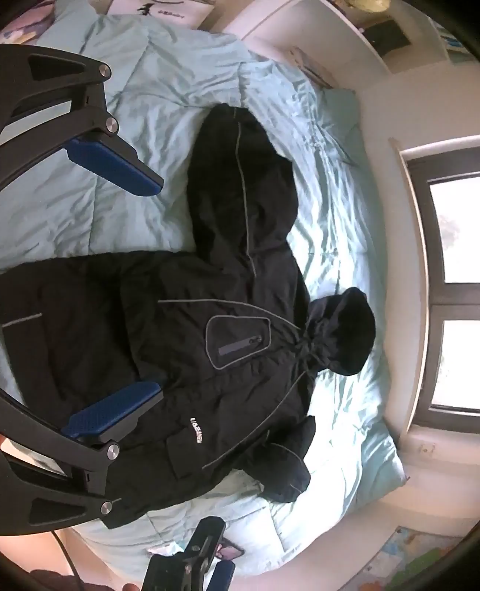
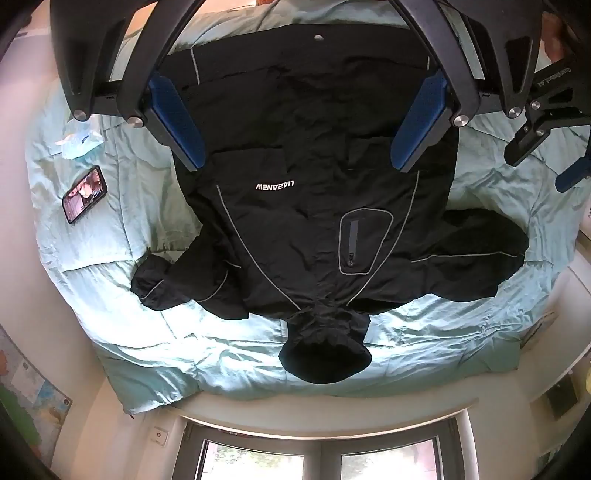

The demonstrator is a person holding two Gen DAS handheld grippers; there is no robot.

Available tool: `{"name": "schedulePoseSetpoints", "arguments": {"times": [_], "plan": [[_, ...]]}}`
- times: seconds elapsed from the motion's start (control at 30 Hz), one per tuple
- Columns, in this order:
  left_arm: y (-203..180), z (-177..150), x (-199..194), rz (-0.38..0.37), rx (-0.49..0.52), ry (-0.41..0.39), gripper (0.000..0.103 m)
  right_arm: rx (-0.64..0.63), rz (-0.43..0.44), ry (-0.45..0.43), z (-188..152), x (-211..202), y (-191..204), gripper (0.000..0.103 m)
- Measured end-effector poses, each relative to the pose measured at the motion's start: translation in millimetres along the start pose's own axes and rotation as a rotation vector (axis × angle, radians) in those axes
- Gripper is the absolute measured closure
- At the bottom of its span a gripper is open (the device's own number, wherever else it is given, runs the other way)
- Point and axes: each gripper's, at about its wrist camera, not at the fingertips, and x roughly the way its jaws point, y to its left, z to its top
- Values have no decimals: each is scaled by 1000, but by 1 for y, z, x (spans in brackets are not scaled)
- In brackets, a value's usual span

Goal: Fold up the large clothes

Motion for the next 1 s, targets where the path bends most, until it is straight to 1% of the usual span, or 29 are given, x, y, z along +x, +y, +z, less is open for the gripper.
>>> {"name": "schedulePoseSetpoints", "arguments": {"times": [0.1,0.17,0.27,0.4,0.57,0.77,1.0], "plan": [[-2,-1,-4,100,64,-48,3,3,-6,4,-2,0,8,2],[0,0,-3,142,72,-45,3,1,-13,7,-4,0,14,2],[11,5,-1,126,36,-15,3,-2,-21,18,-7,3,22,2],[17,4,-3,161,33,-22,3,-1,-20,32,-11,5,32,2],[26,2,-6,139,10,-31,3,-26,-28,27,-12,2,45,2],[35,1,-5,140,-11,-22,3,-54,-29,24,-11,0,58,2],[39,-1,0,132,-27,-1,3,-56,-34,38,-14,3,61,2]]}}
